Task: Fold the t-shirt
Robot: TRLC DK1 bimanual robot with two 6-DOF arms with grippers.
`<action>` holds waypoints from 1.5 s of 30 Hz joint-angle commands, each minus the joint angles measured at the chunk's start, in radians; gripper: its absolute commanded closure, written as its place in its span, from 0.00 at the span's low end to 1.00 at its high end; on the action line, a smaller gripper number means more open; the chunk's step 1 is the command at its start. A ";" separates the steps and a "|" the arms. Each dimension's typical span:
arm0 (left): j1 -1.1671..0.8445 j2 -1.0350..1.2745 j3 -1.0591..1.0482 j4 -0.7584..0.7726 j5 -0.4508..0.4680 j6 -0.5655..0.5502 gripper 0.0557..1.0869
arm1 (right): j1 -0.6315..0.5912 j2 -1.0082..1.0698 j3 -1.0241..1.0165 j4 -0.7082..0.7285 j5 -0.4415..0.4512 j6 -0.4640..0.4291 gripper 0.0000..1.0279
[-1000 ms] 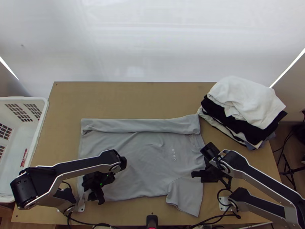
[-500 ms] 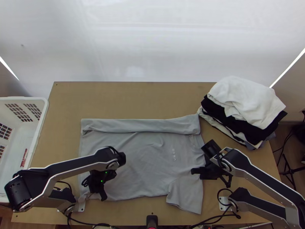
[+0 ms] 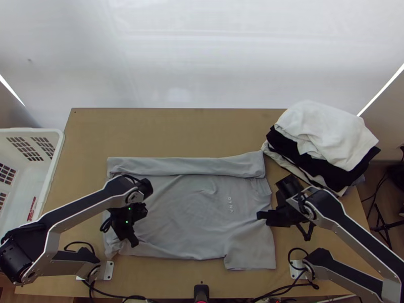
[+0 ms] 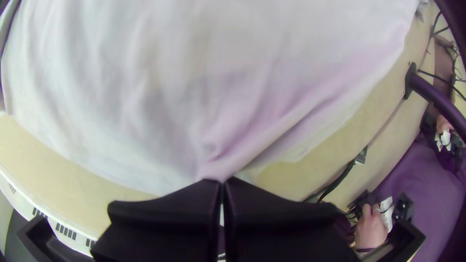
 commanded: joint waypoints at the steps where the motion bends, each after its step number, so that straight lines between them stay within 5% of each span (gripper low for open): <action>1: 0.092 -0.017 0.013 0.002 -0.009 0.057 0.96 | -0.061 -0.008 0.032 -0.018 0.000 -0.037 0.97; 27: 0.431 0.081 0.360 -0.012 -0.014 0.242 0.96 | -0.193 0.178 0.277 -0.004 0.002 -0.084 0.97; 45: 0.477 0.236 0.582 0.076 0.022 0.130 0.96 | -0.198 0.270 0.374 0.105 0.011 -0.020 0.97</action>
